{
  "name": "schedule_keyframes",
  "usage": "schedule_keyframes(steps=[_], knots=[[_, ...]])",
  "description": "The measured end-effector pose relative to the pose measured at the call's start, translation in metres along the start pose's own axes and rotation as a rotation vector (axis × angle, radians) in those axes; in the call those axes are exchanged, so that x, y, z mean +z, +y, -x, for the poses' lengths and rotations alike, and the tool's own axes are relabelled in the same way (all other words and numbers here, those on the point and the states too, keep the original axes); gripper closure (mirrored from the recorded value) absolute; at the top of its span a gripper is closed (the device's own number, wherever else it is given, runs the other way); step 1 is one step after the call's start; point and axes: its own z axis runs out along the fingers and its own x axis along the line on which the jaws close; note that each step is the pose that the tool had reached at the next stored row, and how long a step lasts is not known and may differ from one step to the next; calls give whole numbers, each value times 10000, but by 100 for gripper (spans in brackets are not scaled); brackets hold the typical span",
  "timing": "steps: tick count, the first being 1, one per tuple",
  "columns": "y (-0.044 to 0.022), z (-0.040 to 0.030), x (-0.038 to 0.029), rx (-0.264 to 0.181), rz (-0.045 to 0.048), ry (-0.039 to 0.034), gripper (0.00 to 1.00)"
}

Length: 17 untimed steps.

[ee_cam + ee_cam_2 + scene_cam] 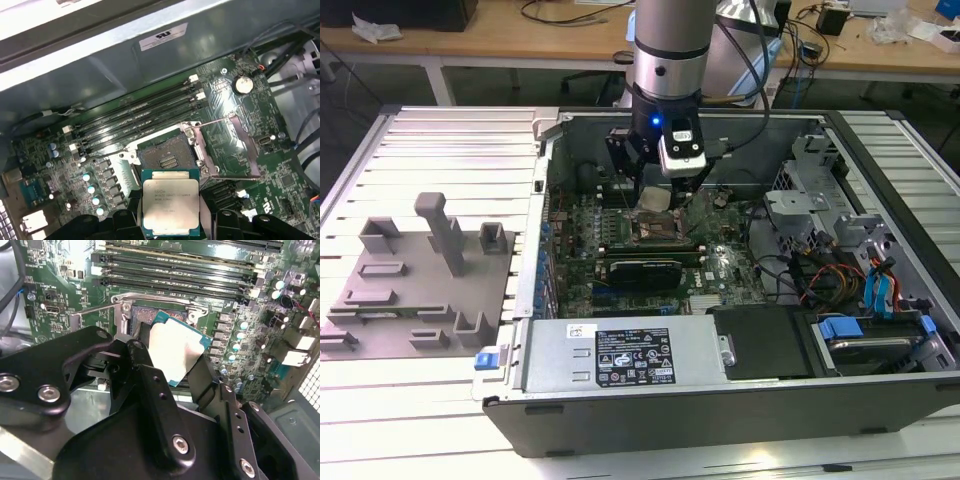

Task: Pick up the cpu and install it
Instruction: 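Place the cpu into insertion slot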

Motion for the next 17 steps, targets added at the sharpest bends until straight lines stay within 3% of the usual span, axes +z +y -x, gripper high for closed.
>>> schedule_keyframes(steps=[2,17], knots=[[0,0,1,108,0,-2,45],[0,0,22,2208,-19,-37,45]])
